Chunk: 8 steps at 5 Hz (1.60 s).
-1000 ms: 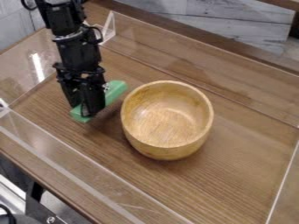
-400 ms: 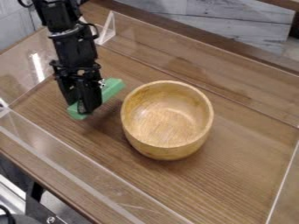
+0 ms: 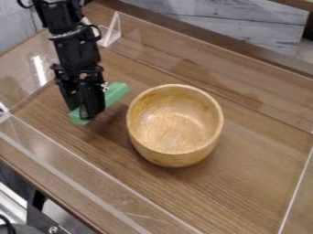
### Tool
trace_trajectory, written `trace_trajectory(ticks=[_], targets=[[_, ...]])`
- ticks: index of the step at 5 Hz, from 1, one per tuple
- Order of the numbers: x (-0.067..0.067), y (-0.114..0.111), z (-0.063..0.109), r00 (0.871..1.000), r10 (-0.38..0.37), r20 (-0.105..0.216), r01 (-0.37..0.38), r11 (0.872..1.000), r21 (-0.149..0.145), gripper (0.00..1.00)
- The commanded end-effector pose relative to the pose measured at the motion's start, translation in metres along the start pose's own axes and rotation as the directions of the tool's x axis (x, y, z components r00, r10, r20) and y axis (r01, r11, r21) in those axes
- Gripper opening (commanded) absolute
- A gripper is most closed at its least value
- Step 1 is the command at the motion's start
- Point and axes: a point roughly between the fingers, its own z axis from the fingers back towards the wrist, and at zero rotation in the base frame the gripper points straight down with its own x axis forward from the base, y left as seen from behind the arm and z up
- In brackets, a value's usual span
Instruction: Remove the green block from inside the brown bowl and put it on the table
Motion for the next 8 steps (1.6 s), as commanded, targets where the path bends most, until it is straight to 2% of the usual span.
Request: trace_trajectory(ticks=[1,8], targets=[[0.0042,0.0057,0.0139,0.999,0.005,0.041,-0.005,1.0,0.02,0.0],[0.0034,0.0152,0.0121,1.0,0.024,0.011,-0.024,0.999,-0.027,0.0]])
